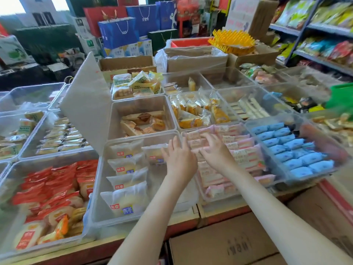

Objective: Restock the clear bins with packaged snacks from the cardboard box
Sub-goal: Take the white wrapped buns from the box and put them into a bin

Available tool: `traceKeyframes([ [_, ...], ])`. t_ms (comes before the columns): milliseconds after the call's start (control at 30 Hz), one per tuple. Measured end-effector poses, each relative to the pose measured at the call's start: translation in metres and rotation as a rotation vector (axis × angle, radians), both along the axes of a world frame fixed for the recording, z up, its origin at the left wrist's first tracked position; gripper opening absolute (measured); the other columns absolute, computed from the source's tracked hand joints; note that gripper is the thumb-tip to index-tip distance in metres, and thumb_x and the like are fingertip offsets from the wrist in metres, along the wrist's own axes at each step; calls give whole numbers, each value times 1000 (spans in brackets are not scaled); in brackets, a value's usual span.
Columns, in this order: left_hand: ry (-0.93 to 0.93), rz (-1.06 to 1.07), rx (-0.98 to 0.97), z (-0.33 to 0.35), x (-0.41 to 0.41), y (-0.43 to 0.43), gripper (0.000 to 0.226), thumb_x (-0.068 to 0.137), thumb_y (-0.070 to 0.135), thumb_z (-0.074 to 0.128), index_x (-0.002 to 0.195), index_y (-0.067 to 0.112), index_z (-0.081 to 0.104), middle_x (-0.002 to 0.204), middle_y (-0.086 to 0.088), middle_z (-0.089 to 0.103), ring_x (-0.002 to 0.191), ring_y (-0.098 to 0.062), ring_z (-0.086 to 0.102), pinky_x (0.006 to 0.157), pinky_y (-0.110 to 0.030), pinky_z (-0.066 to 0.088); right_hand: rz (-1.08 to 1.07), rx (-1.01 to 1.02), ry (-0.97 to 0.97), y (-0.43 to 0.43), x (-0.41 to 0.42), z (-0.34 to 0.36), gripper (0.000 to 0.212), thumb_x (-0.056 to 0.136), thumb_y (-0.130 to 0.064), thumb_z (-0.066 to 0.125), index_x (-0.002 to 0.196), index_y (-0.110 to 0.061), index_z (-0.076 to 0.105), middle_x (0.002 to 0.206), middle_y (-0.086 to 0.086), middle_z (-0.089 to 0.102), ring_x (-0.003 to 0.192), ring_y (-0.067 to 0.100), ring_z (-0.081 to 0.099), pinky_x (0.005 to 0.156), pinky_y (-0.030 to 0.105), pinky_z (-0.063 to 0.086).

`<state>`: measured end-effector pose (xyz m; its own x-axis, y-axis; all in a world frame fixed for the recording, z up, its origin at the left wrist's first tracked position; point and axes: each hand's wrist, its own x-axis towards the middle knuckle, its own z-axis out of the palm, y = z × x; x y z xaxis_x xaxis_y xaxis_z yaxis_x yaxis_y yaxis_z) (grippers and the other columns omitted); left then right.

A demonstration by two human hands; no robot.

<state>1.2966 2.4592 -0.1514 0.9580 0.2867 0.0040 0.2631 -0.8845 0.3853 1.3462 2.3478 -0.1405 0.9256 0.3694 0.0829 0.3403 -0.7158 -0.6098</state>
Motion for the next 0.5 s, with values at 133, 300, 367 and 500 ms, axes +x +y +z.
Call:
traceKeyframes([
  [133,-129,-101,-59,39,-27,-111,56,95,29,42,147,12,27,153,-14,26,140,-31,26,114,-51,19,-69,5,-84,-113,-27,41,40,91,-17,58,130,-15,50,130,1,51,118,19,50,99,26,37],
  [300,-218,-296,-110,83,-66,-293,55,95,29,47,143,7,32,141,-12,40,128,-31,41,100,-41,36,-140,18,-112,-302,-80,87,37,90,-14,61,126,-11,54,127,5,54,117,21,53,95,33,44],
  [367,-235,-352,-149,94,-80,-369,54,96,30,47,143,8,32,138,-13,42,125,-32,44,98,-41,38,-183,-8,-132,-383,-102,95,37,87,-10,63,123,-10,56,124,9,57,114,25,56,93,31,43],
  [500,-233,-487,-127,105,-94,-503,47,95,29,46,136,10,38,132,-13,46,121,-33,47,94,-41,40,-288,-35,-94,-521,-136,106,37,88,-10,63,125,-10,56,126,8,55,111,21,57,89,20,39],
])
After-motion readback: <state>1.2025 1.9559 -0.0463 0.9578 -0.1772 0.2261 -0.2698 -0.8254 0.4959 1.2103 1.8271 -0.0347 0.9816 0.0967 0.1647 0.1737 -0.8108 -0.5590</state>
